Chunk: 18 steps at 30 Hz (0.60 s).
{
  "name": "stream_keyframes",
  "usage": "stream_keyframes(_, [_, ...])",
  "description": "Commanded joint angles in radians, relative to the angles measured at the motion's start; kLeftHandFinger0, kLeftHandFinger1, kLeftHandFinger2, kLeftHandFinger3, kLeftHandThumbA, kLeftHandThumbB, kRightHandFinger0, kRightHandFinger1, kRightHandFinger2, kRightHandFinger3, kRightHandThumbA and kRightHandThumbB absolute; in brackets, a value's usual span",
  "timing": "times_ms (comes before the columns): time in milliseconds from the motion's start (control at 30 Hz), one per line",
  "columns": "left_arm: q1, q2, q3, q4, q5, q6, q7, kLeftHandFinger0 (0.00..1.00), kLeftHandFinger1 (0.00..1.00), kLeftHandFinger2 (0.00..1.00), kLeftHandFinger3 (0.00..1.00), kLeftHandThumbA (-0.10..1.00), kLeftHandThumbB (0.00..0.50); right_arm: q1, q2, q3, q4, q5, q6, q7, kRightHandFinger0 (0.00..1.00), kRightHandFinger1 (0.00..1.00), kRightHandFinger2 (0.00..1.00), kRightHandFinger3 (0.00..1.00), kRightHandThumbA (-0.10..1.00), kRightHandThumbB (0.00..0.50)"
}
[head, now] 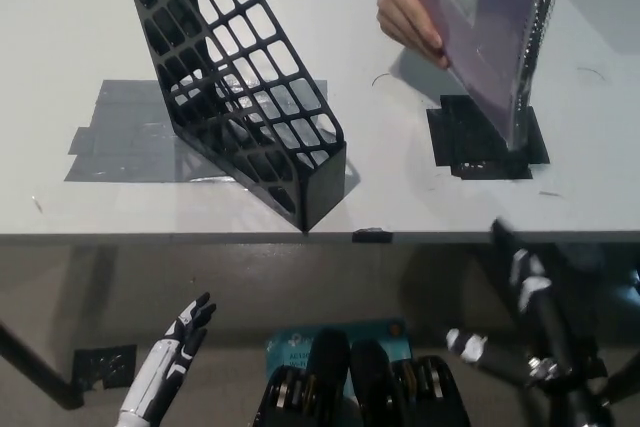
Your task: A person hands a notebook to the robot and the robot grabs it with its right hand and places it in the magazine stand kept in the centre of the desk infront of it.
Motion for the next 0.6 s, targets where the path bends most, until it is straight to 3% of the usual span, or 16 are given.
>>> stream_keyframes(0, [-0.014, 0.002, 0.009, -0.004, -0.015, -0.066, -0.007, 1.00, 1.00, 1.00, 1.00, 1.00, 0.500, -0.108, 0.018, -0.073, -0.103, 0.021, -0.014, -0.059, 1.00, 1.00, 1.00, 1.00, 1.00, 0.302])
stream_keyframes(100, [-0.016, 0.004, 0.009, -0.003, -0.013, -0.068, -0.008, 1.00, 1.00, 1.00, 1.00, 1.00, 0.500, -0.172, 0.021, -0.111, -0.097, 0.016, 0.011, -0.077, 1.00, 1.00, 1.00, 1.00, 1.00, 0.306])
stream_keyframes(233, [-0.023, 0.011, 0.012, -0.007, -0.019, -0.065, -0.014, 1.00, 1.00, 1.00, 1.00, 1.00, 0.500, -0.215, 0.027, -0.141, -0.110, -0.028, 0.018, -0.101, 1.00, 1.00, 1.00, 1.00, 1.00, 0.350])
stream_keyframes(300, [-0.028, 0.010, 0.012, -0.002, -0.014, -0.072, -0.010, 1.00, 1.00, 1.00, 1.00, 1.00, 0.500, -0.224, 0.027, -0.154, -0.121, -0.029, 0.004, -0.106, 1.00, 1.00, 1.00, 1.00, 1.00, 0.317])
stream_keyframes(500, [-0.033, 0.012, 0.016, -0.005, -0.025, -0.058, -0.016, 1.00, 1.00, 1.00, 1.00, 1.00, 0.500, -0.283, 0.017, -0.171, -0.114, -0.022, 0.036, -0.104, 1.00, 1.00, 1.00, 1.00, 1.00, 0.295])
stream_keyframes(567, [-0.033, 0.012, 0.017, -0.008, -0.020, -0.053, -0.013, 1.00, 1.00, 1.00, 1.00, 1.00, 0.500, -0.308, 0.012, -0.169, -0.103, -0.045, 0.050, -0.104, 1.00, 1.00, 1.00, 1.00, 1.00, 0.320])
